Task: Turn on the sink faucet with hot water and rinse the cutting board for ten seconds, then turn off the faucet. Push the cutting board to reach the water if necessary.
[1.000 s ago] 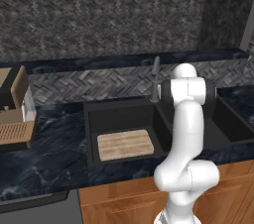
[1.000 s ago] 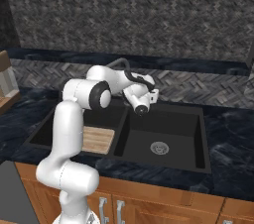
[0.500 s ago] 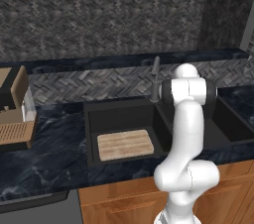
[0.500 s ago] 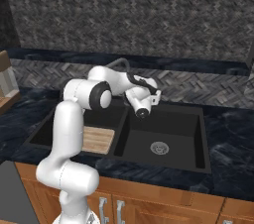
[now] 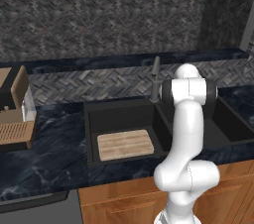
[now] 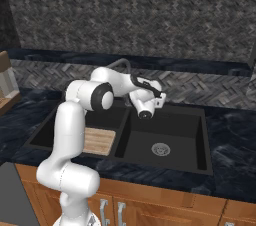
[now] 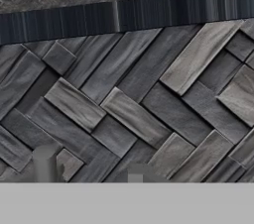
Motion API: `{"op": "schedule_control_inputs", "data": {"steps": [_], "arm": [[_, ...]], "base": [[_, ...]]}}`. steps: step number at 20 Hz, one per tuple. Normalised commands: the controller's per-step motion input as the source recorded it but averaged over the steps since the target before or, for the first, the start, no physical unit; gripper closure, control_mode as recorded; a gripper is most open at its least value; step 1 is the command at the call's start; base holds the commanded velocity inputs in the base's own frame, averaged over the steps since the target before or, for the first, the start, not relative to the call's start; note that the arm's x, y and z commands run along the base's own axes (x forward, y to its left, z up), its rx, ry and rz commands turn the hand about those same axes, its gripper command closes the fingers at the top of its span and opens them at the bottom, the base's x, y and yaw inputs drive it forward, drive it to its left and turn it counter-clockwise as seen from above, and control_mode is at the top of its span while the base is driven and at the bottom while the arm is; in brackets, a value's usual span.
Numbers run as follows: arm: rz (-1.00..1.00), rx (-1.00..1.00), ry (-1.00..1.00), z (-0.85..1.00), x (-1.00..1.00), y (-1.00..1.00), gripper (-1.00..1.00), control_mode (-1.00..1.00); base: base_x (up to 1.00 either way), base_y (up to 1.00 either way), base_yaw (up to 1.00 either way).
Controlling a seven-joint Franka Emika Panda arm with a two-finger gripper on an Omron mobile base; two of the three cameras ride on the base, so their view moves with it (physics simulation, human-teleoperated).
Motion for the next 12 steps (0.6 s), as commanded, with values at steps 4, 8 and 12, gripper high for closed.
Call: {"op": "schedule_control_inputs", "data": {"steps": [4, 8, 12], "arm": [[-0.04, 0.05, 0.00, 0.00, -0.43, -1.00, 1.00, -1.00], [-0.02, 0.05, 0.00, 0.00, -0.50, -1.00, 1.00, -1.00], [0.00, 0.05, 0.00, 0.00, -0.59, -1.00, 1.00, -1.00]], "base": [[0.00, 0.00, 0.00], [0.00, 0.00, 0.00], [0.00, 0.00, 0.00]]}}
